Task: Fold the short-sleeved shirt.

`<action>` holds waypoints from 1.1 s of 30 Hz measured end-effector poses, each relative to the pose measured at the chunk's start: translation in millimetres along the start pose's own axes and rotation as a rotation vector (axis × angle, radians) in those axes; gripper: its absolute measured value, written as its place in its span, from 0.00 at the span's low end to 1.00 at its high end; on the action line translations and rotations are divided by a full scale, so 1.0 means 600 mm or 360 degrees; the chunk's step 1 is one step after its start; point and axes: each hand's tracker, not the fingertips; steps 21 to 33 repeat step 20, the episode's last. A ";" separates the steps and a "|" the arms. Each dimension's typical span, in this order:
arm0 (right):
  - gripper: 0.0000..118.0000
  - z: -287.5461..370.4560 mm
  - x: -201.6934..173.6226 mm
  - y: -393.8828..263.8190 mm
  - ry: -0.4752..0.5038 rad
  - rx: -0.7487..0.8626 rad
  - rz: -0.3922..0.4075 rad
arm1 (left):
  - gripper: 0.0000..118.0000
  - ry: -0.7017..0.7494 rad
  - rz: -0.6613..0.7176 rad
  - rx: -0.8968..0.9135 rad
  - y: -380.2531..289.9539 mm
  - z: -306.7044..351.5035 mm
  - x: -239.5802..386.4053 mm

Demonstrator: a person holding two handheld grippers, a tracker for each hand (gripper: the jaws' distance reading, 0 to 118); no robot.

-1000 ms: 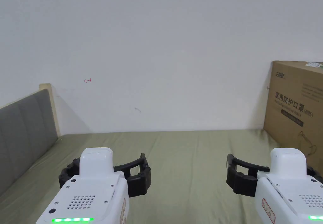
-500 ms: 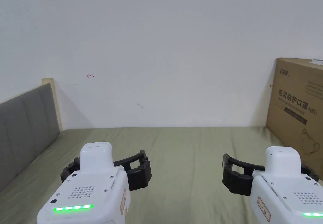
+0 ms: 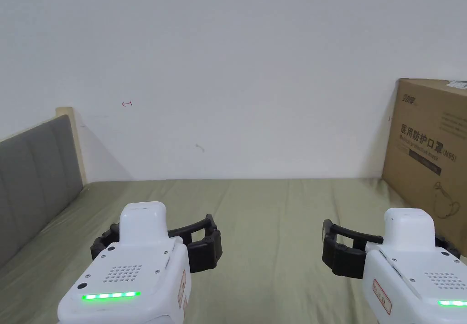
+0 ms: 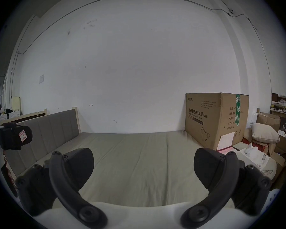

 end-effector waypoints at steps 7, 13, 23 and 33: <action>1.00 -0.004 0.002 -0.009 -0.0016 -0.0006 -0.0013 | 0.98 -0.0036 0.0062 -0.0006 -0.002 0.001 0.003; 1.00 -0.007 0.003 -0.017 -0.0022 -0.0021 -0.0023 | 0.98 -0.0070 0.0131 -0.0010 -0.008 -0.005 0.000; 1.00 -0.010 0.004 -0.027 -0.0021 0.0001 -0.0023 | 0.98 -0.0063 0.0077 -0.0050 -0.018 -0.015 0.009; 1.00 -0.010 0.004 -0.027 -0.0021 0.0001 -0.0023 | 0.98 -0.0063 0.0077 -0.0050 -0.018 -0.015 0.009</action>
